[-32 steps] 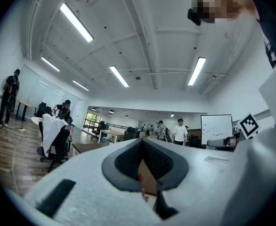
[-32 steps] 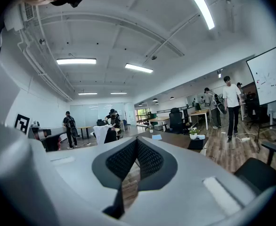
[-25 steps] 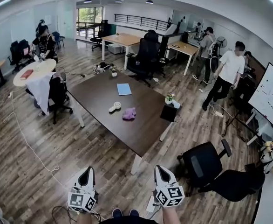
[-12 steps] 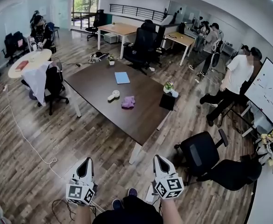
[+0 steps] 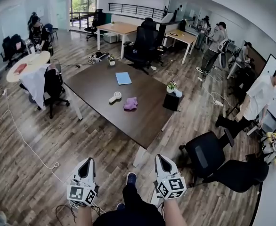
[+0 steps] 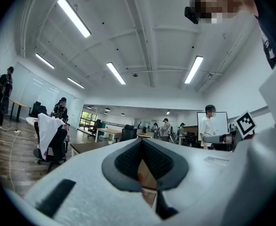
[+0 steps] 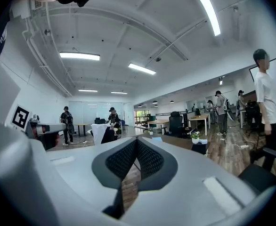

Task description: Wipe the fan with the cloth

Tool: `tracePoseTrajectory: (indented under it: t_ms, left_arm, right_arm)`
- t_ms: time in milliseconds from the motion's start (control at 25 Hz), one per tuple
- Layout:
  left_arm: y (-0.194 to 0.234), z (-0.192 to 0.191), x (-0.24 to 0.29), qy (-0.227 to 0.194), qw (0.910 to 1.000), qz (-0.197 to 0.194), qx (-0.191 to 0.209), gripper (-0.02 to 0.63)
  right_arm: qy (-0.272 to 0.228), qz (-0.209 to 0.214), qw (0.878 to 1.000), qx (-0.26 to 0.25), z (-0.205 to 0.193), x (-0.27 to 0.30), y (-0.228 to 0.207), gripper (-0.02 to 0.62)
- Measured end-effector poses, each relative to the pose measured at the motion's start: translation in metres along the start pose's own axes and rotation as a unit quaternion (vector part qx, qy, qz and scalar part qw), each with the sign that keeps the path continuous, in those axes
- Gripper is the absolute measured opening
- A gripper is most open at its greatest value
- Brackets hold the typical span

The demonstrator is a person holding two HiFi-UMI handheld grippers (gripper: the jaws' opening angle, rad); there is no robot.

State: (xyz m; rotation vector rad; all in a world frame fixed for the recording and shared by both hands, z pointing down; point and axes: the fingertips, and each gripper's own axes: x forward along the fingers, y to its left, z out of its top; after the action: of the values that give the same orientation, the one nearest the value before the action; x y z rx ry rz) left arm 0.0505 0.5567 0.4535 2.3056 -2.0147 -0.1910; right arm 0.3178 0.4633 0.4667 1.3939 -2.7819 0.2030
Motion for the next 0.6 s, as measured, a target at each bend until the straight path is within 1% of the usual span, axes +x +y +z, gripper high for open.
tracePoseTrajectory:
  t_ms: [160, 360, 600]
  left_arm:
    - [0.007, -0.004, 0.017, 0.001, 1.0000, -0.008, 0.003, -0.003]
    - [0.022, -0.013, 0.042, 0.011, 0.9999, 0.001, 0.000, -0.003]
    - [0.046, -0.016, 0.084, 0.011, 0.9999, 0.008, 0.000, -0.003]
  right_arm:
    - [-0.008, -0.002, 1.000, 0.008, 0.001, 0.022, -0.007, 0.012]
    - [-0.002, 0.010, 1.000, -0.003, -0.002, 0.055, -0.010, 0.012]
    - [0.008, 0.015, 1.000, -0.002, -0.006, 0.101, -0.029, 0.012]
